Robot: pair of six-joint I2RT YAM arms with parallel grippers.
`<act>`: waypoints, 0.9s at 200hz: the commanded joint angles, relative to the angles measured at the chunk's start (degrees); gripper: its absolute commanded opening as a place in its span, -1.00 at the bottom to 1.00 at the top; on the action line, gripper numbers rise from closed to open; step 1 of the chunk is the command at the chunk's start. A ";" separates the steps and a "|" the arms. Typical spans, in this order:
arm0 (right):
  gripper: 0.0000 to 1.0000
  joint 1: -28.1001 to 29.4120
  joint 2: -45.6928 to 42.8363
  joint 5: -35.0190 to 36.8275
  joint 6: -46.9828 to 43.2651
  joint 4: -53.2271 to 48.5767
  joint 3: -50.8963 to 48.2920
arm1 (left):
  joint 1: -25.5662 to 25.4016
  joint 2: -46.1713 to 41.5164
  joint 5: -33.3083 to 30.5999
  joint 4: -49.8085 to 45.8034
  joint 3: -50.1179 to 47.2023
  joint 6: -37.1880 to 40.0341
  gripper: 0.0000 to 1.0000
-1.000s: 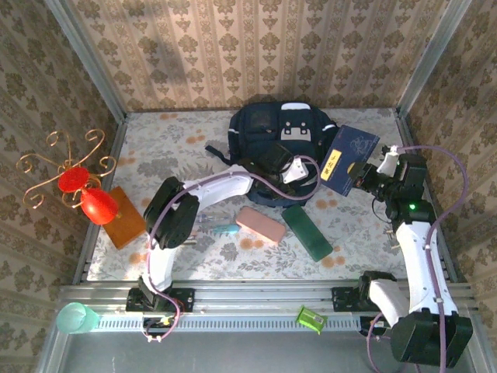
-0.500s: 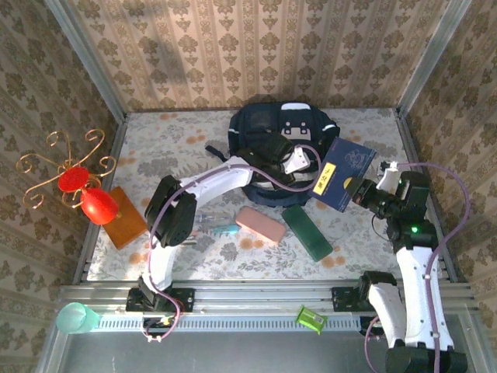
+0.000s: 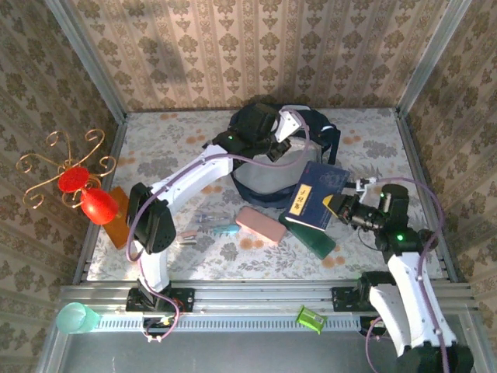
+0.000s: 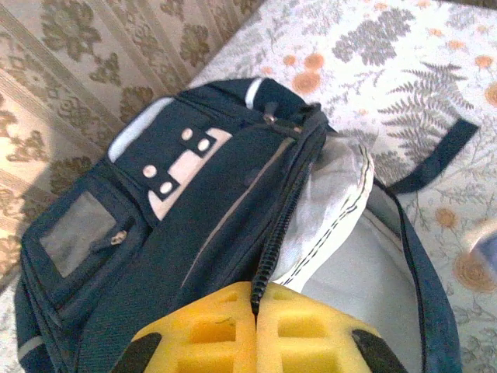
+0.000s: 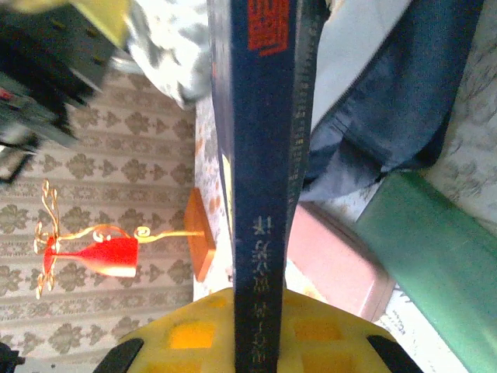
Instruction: Pack books, pencil case, and school supplies into a backpack
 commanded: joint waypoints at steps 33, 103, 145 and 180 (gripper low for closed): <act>-1.00 8.63 23.67 1.98 13.18 30.92 4.74 | 1.39 0.00 0.93 0.23 10.57 -1.42 -1.00; -1.00 10.96 44.62 -0.79 23.65 48.55 13.89 | 1.87 2.94 2.09 -1.12 15.60 -1.32 -1.00; -1.00 12.55 49.91 2.36 24.37 47.75 19.97 | 1.92 3.02 1.38 -1.21 15.85 -1.40 -1.00; -1.00 13.86 54.95 10.72 24.64 49.27 20.38 | 1.93 3.20 1.75 -1.14 16.02 -1.13 -1.00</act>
